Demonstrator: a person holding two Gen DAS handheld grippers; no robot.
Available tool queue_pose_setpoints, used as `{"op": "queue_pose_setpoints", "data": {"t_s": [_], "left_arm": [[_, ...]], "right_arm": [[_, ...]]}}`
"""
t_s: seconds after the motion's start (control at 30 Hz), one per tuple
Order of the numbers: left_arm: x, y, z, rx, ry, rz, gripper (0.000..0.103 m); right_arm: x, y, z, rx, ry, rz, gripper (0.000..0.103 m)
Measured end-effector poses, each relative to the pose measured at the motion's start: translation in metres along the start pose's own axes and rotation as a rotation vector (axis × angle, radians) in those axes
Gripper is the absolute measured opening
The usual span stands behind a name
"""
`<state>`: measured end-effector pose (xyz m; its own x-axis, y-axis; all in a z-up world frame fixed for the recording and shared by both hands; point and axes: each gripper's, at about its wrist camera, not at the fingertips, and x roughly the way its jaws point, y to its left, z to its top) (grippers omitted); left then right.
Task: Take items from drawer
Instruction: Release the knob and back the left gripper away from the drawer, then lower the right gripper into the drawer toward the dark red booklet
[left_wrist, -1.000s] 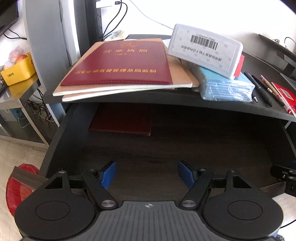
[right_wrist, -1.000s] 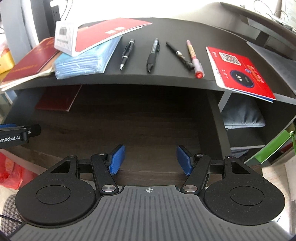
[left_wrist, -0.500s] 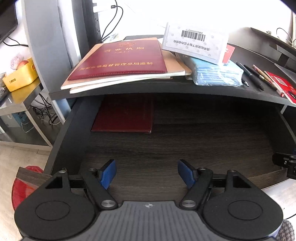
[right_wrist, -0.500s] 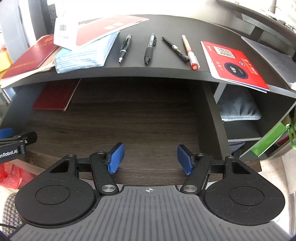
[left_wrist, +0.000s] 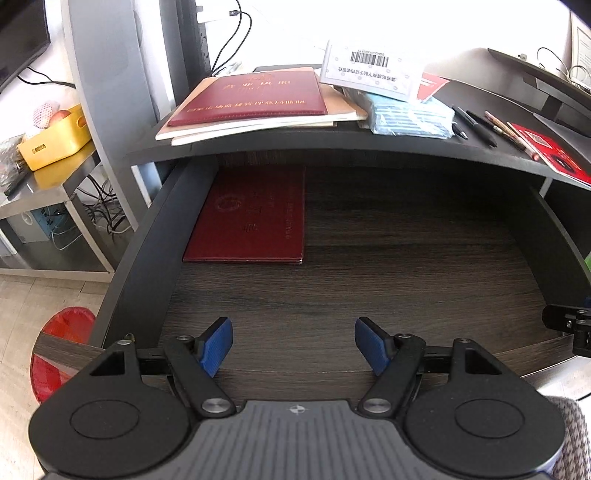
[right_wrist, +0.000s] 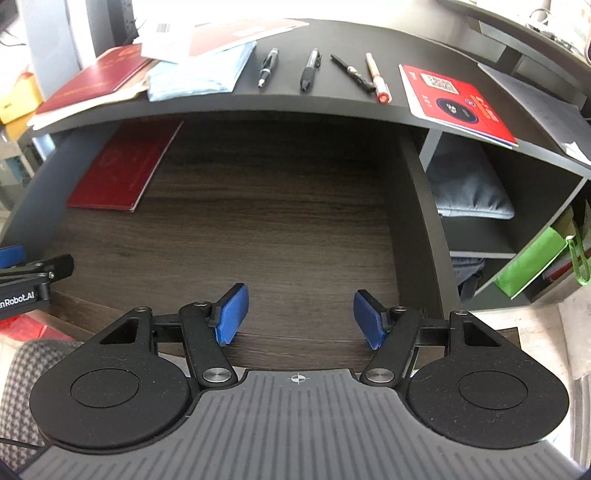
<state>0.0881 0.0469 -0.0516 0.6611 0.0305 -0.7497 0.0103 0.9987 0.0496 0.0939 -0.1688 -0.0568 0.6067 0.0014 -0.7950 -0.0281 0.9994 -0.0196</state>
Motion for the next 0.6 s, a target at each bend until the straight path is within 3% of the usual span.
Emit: {"op": "queue_pose_setpoints", "data": {"t_s": [0.2,0.33,0.37,0.5,0.6], "left_arm": [[-0.011,0.001,-0.006,0.001,-0.023,-0.002,0.071],[-0.012,0.004,-0.004,-0.009,-0.020,-0.008,0.073],[-0.013,0.005,-0.003,-0.013,-0.020,-0.009,0.078],[-0.024,0.022,0.001,-0.063,-0.058,0.006,0.083],[-0.030,0.040,0.007,-0.109,-0.087,0.033,0.085]], "right_arm": [[-0.009,0.003,-0.010,0.007,-0.013,-0.007,0.068],[-0.009,0.010,-0.012,-0.057,-0.044,-0.081,0.085],[-0.008,0.010,-0.011,-0.067,-0.044,-0.099,0.086],[-0.010,0.008,0.000,-0.047,-0.032,-0.077,0.086],[-0.017,0.022,0.011,-0.121,-0.059,-0.065,0.086]]}}
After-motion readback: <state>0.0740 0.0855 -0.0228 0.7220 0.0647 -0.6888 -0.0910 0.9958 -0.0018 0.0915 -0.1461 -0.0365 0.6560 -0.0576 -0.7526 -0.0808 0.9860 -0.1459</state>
